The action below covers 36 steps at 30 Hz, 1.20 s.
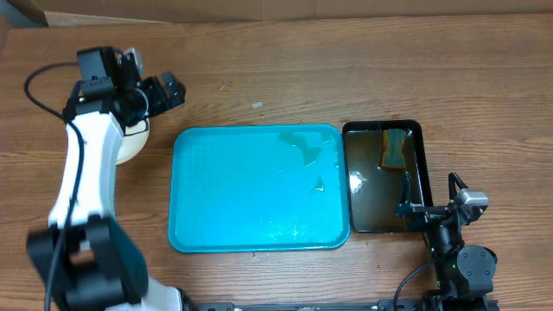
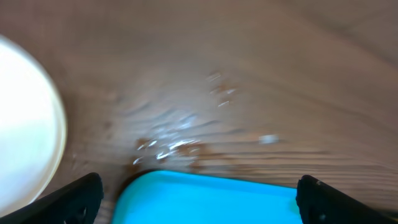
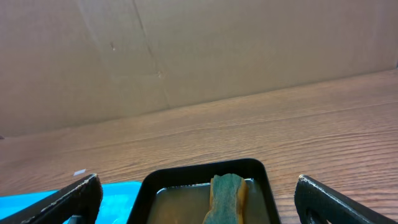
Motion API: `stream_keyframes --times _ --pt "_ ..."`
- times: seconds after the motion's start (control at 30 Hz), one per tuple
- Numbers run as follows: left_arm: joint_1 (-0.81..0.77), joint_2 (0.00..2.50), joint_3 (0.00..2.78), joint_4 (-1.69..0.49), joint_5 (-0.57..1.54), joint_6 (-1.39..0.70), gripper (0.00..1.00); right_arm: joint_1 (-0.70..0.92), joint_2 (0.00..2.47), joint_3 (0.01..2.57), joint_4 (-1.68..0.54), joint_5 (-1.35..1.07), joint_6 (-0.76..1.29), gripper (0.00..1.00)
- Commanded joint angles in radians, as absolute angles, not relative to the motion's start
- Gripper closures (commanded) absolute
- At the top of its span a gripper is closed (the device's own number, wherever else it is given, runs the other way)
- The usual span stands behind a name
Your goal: Clean dirty plates on tray and stack at the side
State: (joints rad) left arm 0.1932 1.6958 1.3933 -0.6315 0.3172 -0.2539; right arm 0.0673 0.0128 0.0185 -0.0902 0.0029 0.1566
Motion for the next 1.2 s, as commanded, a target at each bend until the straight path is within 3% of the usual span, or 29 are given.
stream_keyframes --times 0.0,0.23,0.5,0.63,0.9,1.17 --pt "0.132 1.494 1.394 -0.627 0.281 -0.232 0.0 0.073 0.005 0.008 -0.084 -0.002 0.153 0.0" --pt "0.097 1.298 1.269 -0.628 0.254 -0.209 0.0 0.073 0.005 0.008 -0.084 -0.002 0.153 0.0" --pt "0.097 1.103 0.839 -0.572 0.144 -0.209 0.0 0.073 0.005 0.008 -0.084 -0.002 0.153 0.0" --pt "0.097 0.982 0.6 -0.369 0.147 -0.21 0.0 0.073 0.005 0.008 -0.084 -0.002 0.153 0.0" --pt "0.097 0.759 0.204 0.242 0.149 -0.217 0.0 0.073 0.005 0.008 -0.084 -0.002 0.153 0.0" --pt "0.097 0.612 0.019 0.405 0.149 -0.217 0.0 0.073 0.005 0.008 -0.084 -0.002 0.153 0.0"
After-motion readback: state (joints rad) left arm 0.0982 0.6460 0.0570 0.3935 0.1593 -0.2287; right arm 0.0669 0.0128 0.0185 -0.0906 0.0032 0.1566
